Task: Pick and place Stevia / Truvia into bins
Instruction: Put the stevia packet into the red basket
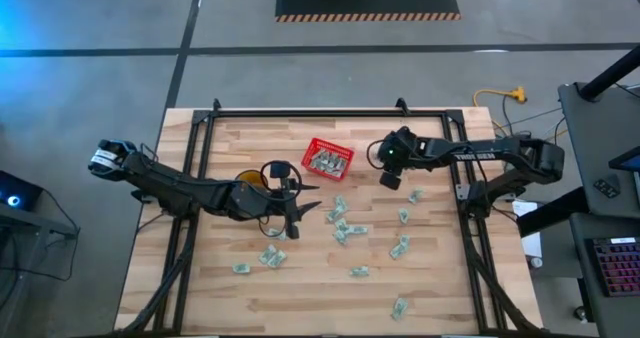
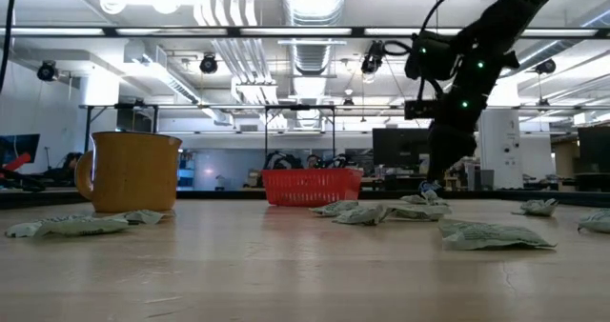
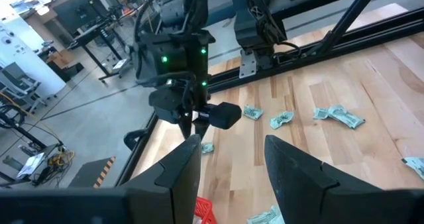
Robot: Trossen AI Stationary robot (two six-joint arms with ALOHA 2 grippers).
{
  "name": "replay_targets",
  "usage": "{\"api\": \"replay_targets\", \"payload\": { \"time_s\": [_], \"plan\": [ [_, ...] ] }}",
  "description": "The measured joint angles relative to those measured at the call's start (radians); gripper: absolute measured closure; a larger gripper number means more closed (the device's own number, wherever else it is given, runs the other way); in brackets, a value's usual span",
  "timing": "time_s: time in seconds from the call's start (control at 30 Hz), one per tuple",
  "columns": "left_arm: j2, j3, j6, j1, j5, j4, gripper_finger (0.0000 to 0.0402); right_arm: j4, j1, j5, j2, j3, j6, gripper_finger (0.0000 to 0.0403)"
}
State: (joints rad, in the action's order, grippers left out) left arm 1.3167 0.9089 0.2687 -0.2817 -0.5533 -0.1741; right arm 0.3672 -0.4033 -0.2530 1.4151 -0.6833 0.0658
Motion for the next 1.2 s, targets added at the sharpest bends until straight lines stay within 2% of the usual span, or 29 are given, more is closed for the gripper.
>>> {"api": "replay_targets", "payload": {
  "time_s": [0.13,0.37,0.7,0.9,1.03,1.2],
  "plan": [
    [0.000,0.000,0.000,0.000,0.000,0.000,0.0250,-0.008,-0.035,0.006,0.000,0.031,-0.111,0.0282],
    [0.001,0.000,0.000,0.000,0.000,-0.001,0.0250,-0.131,-0.095,0.156,0.000,0.079,-0.174,0.0264],
    [0.003,0.000,0.000,0.000,0.000,0.000,0.0250,-0.180,-0.110,0.150,0.024,0.139,-0.215,0.0256],
    [0.005,0.000,0.000,0.001,0.000,-0.001,0.0250,-0.214,-0.110,0.153,0.070,0.142,-0.181,0.0257],
    [0.005,-0.001,0.000,0.001,0.000,-0.001,0.0250,-0.212,-0.110,0.155,0.071,0.134,-0.164,0.0269],
    [0.005,-0.008,0.000,0.001,0.000,-0.001,0.0250,-0.214,-0.109,0.162,0.058,0.134,-0.145,0.0310]
  ]
}}
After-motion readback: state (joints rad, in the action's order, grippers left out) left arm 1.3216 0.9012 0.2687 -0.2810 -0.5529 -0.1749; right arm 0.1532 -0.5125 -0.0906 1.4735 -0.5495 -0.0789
